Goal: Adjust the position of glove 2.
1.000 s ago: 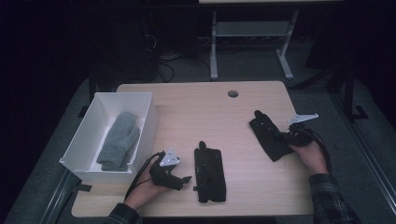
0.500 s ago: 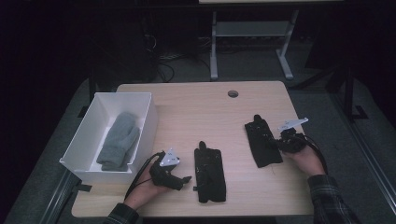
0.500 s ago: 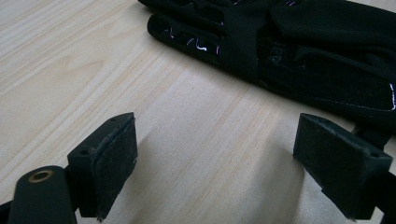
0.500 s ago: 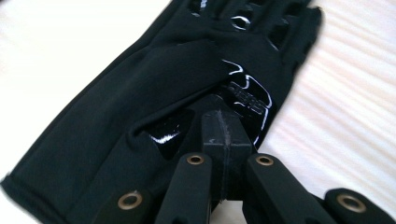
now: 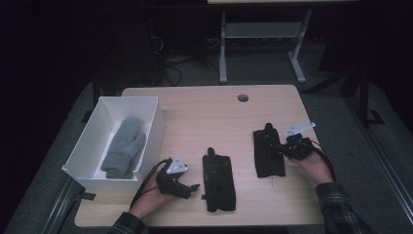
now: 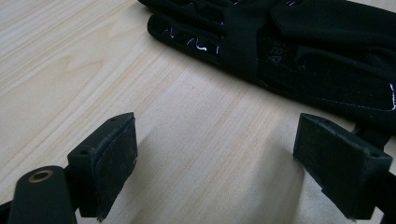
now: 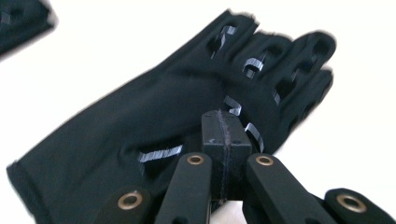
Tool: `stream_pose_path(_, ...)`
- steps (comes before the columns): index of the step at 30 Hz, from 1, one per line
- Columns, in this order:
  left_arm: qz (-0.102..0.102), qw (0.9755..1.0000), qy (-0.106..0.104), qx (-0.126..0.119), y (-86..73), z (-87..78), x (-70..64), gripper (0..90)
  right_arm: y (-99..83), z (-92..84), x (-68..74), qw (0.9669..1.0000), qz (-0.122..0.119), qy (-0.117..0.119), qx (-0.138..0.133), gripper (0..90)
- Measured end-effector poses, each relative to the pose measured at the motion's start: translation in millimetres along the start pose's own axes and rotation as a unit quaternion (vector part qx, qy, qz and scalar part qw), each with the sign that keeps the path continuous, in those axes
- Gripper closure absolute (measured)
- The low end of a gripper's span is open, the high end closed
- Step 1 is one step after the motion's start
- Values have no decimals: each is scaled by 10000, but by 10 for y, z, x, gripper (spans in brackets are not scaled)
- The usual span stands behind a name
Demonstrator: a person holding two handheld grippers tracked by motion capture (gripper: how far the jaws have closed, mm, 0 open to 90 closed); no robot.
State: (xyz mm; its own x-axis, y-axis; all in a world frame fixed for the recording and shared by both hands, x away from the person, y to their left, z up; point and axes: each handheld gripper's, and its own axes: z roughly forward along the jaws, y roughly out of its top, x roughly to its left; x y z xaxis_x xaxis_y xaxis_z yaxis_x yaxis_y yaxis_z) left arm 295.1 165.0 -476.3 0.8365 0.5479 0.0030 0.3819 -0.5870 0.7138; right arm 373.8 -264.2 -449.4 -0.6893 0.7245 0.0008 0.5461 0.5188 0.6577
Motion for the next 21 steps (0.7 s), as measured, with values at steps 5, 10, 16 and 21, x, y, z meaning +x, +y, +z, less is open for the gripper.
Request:
stream_pose_path(5, 0, 10000, 0, 0, 0, 0, 0, 130, 101, 124, -41, 9996, 230, -18, -135, 900)
stream_pose_path(10, -2, 10000, -3, -3, 0, 1, -1, 130, 107, 263, -36, 9995, 318, -38, 44, 900)
stream_pose_path(16, -1, 10000, -2, -3, 0, 1, -1, 130, 112, 264, 9, 9998, 182, 26, 107, 900)
stream_pose_path(21, -2, 10000, -2, -3, -1, 1, -1, 130, 98, 238, 137, 9998, 44, 82, 168, 900)
